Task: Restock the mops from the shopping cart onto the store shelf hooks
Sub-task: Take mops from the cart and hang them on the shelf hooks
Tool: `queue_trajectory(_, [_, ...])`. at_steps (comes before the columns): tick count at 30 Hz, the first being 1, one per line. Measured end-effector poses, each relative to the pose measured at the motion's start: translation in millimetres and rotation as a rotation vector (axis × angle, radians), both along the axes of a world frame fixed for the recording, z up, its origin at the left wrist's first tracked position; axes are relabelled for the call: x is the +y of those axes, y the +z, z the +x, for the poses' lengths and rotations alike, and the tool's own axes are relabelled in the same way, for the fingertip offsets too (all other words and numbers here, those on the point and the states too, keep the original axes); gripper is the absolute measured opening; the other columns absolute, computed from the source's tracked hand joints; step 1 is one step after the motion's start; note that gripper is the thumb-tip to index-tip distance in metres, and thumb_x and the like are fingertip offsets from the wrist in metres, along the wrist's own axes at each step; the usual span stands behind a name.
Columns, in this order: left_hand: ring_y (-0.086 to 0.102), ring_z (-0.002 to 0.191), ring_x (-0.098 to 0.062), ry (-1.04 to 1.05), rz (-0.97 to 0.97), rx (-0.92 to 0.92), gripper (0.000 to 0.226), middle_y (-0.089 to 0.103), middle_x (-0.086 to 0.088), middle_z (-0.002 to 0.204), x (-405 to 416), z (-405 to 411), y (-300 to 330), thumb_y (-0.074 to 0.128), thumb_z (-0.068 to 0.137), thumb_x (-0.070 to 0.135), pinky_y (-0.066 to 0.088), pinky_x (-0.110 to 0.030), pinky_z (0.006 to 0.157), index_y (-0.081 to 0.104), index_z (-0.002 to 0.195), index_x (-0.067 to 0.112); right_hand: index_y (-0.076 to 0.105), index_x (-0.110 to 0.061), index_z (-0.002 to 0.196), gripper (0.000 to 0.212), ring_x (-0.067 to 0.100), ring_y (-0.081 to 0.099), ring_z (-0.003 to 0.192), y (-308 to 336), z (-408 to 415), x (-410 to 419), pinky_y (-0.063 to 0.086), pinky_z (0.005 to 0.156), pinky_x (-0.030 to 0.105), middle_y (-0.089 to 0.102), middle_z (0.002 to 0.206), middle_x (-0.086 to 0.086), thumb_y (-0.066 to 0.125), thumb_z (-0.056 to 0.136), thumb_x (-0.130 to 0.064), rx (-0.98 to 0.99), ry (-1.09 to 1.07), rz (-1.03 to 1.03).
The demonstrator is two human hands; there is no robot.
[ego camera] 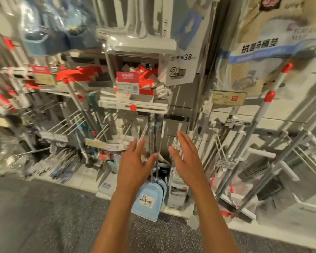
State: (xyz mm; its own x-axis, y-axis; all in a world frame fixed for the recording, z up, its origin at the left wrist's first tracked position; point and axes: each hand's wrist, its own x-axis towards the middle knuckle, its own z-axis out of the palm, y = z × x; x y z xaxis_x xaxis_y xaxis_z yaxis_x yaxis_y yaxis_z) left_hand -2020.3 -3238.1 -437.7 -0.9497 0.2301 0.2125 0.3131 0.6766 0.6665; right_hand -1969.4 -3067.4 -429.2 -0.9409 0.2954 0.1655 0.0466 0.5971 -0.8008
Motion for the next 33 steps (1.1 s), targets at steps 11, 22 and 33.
queue_trajectory(11, [0.028, 0.150, -0.024, 0.371, 0.009, 0.024, 0.078, 0.028, -0.002, 0.164, -72, 135, 26, 0.046, 0.089, 0.066, 0.033, -0.051, 0.118, 0.034, 0.156, 0.028, 0.021, -0.041, 0.156, 0.075, 0.003, 0.002, 0.152, 20, 71, -60, 0.016, 0.122, 0.038, 0.003, 0.165, -0.022, 0.034, 0.090, -0.073, 0.073, 0.363, 0.057])
queue_trajectory(22, [0.028, 0.150, -0.023, 0.850, -0.099, -0.136, 0.076, 0.031, -0.004, 0.163, -161, 325, 6, 0.044, 0.089, 0.064, 0.031, -0.044, 0.120, 0.038, 0.154, 0.025, 0.029, -0.040, 0.155, 0.077, 0.005, 0.006, 0.153, -17, 180, -180, 0.028, 0.120, 0.047, 0.010, 0.166, -0.015, 0.033, 0.089, -0.079, 0.033, 0.833, -0.029])
queue_trajectory(33, [0.033, 0.148, -0.024, 1.166, 0.014, -0.100, 0.074, 0.038, -0.007, 0.159, -227, 476, 18, 0.042, 0.092, 0.062, 0.027, -0.040, 0.121, 0.042, 0.152, 0.019, 0.020, -0.040, 0.156, 0.082, 0.002, 0.000, 0.151, 12, 290, -283, 0.012, 0.125, 0.040, 0.007, 0.167, -0.014, 0.032, 0.083, -0.074, -0.004, 1.193, -0.039])
